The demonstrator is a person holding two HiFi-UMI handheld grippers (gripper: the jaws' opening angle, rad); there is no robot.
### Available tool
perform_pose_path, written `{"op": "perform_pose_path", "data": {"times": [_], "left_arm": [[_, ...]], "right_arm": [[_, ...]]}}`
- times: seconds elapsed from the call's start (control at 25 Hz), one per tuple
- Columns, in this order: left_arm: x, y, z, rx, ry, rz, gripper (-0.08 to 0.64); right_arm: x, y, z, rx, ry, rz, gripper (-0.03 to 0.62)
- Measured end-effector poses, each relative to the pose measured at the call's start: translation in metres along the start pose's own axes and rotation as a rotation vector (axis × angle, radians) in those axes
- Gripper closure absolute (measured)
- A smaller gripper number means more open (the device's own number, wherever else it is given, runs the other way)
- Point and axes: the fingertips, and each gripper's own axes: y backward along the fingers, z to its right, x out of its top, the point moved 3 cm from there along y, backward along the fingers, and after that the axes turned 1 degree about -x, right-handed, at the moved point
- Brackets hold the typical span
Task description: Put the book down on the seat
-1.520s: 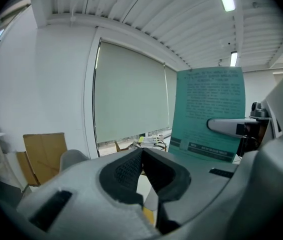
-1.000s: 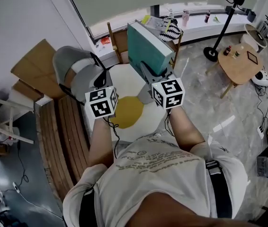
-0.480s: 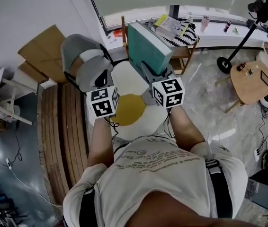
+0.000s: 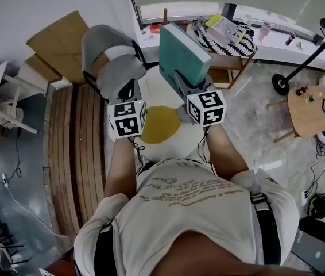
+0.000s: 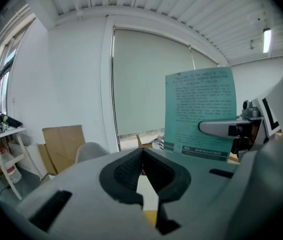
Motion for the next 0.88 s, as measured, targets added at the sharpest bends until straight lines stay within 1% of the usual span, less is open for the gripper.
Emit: {"op": "perform_pose_path", "data": {"times": [0.08,0.16,0.28,0.44,0.56,0.64,0.76,0.88], "left_arm": [[-0.003,-0.004,-0.015,-0.002,0.003,-0.013,0.538],[-0.012,-0.007,-0.031,-0.007,0.037,-0.030,0.538],[-0.032,-0.015,-0.052,-0.011,0.080,-0.077,0.538],[-0.059,-0.028,-0.071,-0.019,0.130,-0.130,0.538],[-0.084,-0.038,-0.083,-0.030,0.162,-0.176,0.538],[-0.105,-0.042,-0.087,-0.049,0.187,-0.218,0.538],[-0.143,-0.047,-0.090,-0.087,0.217,-0.287,0.538],[-0.183,-0.057,-0.096,-0.119,0.246,-0.350,0.538]], "right_arm": [[-0.005,-0.013,-0.007,0.008,-0.012,-0.018,0.419],[-0.013,-0.026,-0.017,0.018,-0.001,-0.046,0.419],[-0.029,-0.046,-0.029,0.026,-0.006,-0.095,0.419],[-0.056,-0.065,-0.038,0.041,-0.011,-0.164,0.419],[-0.078,-0.081,-0.044,0.052,-0.033,-0.204,0.419],[-0.102,-0.088,-0.049,0.079,-0.055,-0.240,0.419],[-0.148,-0.093,-0.063,0.133,-0.101,-0.317,0.419],[-0.197,-0.099,-0.072,0.134,-0.131,-0.405,0.419]]}}
